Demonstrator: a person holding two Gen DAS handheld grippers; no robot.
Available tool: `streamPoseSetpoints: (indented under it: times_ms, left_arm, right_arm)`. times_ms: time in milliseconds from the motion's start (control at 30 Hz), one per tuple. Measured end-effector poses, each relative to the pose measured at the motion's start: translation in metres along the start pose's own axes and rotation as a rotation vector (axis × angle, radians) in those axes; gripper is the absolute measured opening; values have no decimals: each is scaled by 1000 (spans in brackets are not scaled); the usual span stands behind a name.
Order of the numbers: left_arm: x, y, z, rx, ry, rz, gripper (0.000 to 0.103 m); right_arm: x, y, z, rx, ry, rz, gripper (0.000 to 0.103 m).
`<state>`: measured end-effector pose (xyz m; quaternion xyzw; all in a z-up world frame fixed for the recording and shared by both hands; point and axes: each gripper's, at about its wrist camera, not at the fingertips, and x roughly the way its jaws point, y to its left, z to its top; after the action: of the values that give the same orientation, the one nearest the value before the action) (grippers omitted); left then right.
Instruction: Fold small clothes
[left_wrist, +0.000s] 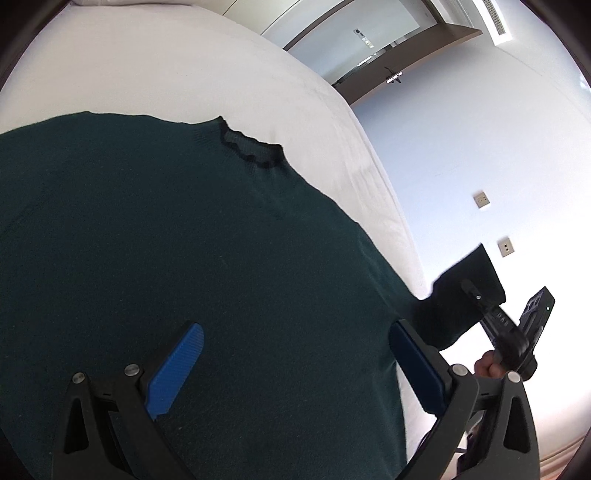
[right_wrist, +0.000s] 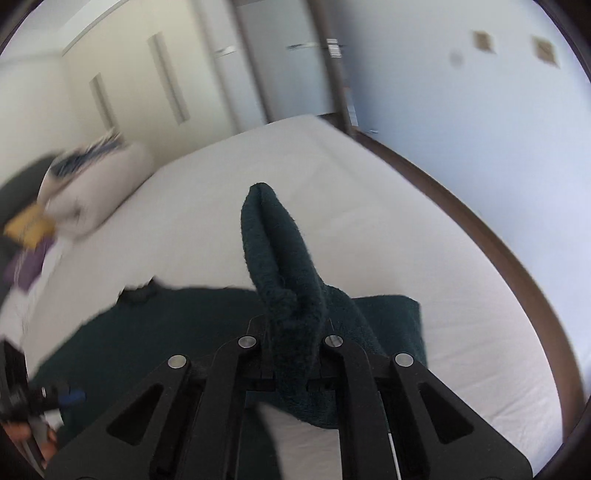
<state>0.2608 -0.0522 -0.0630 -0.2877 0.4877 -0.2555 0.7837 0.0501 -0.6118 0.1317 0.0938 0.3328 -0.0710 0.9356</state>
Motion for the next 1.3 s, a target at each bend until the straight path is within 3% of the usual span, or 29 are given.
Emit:
streamPoseSetpoints:
  times_ms: [100, 167, 200, 300, 333, 400, 500, 600, 667, 733, 800, 933, 1167, 1300]
  left_arm:
    - [16, 6, 8, -79, 44, -100, 102]
    - [24, 9, 10, -107, 72, -144, 102]
    - [27, 10, 10, -119, 79, -156, 102]
    - [38, 15, 10, -162, 108, -205, 102]
    - [44, 18, 10, -188, 123, -222, 102]
    - [56, 17, 11, -213, 153, -239, 102]
    - [76, 6, 12, -199, 209, -251, 102]
    - [91, -7, 10, -174, 248, -246, 102]
    - [98, -14, 9, -164, 259, -245, 98]
    - [107, -20, 6, -165, 286, -250, 75]
    - [116, -24, 2, -164, 319, -228, 43]
    - [117, -30, 0, -124, 299, -139, 10]
    - [63, -26, 32, -31, 157, -86, 7]
    - [37, 0, 53, -42, 109, -24, 7]
  right_arm:
    - [41, 112, -25, -312, 60, 22, 6]
    - [59, 172, -63, -432, 103, 12, 6]
    - [65, 201, -89, -455, 133, 15, 6]
    - [88, 225, -123, -469, 188, 22, 6]
    - [72, 250, -140, -458, 195, 25, 6]
    - [85, 249, -141, -420, 202, 42, 6]
    - [72, 204, -133, -343, 217, 96, 10]
    - [73, 191, -132, -229, 251, 177, 28]
    - [67, 181, -136, -166, 240, 208, 59]
    - [60, 169, -141, -103, 215, 227, 61]
    - [55, 158, -148, -44, 219, 255, 61]
    - [38, 115, -159, 148, 225, 338, 61]
    - [24, 16, -151, 596, 179, 514, 61]
    - [26, -12, -148, 783, 150, 602, 62]
